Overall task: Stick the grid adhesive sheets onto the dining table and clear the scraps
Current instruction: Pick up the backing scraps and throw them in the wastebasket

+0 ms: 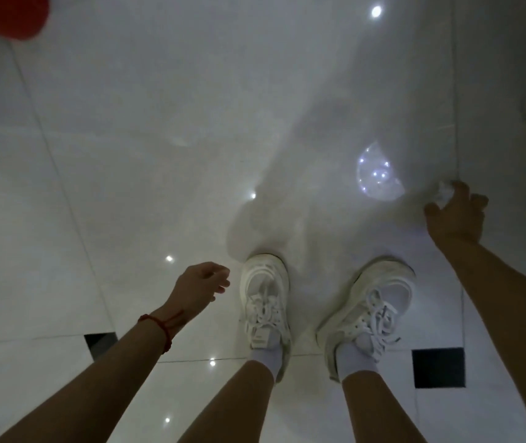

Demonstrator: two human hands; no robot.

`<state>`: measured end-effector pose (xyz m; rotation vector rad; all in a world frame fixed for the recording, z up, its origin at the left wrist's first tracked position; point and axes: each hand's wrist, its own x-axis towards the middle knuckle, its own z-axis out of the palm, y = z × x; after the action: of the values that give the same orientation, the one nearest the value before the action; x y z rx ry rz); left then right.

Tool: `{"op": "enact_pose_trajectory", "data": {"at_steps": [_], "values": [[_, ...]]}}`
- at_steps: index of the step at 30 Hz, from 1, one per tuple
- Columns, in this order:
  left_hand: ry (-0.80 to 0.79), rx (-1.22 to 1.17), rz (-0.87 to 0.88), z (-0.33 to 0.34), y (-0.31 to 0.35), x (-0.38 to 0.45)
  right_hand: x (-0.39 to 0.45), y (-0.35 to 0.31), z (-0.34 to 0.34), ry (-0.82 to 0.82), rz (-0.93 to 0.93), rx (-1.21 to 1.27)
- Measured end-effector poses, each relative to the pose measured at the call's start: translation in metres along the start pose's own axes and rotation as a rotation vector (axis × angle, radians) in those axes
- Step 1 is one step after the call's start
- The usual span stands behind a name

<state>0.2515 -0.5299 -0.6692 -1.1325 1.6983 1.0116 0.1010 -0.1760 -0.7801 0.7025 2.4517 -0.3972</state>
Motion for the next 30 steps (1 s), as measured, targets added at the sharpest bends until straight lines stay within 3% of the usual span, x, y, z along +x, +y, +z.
{"op": "enact_pose_trajectory", "data": {"at_steps": [2,13,21,30], "values": [[0.007,0.007,-0.010,0.001,-0.002,0.003,0.000,-0.004,0.010,0.020,-0.033,-0.011],[0.010,-0.014,0.034,-0.023,0.053,-0.065,-0.121,-0.051,-0.023,-0.359,-0.195,0.106],[0.015,-0.098,0.111,-0.080,0.110,-0.190,-0.208,-0.092,-0.172,-0.425,-0.230,0.094],[0.052,-0.096,0.192,-0.179,0.119,-0.348,-0.297,-0.130,-0.358,-0.220,-0.186,0.258]]}}
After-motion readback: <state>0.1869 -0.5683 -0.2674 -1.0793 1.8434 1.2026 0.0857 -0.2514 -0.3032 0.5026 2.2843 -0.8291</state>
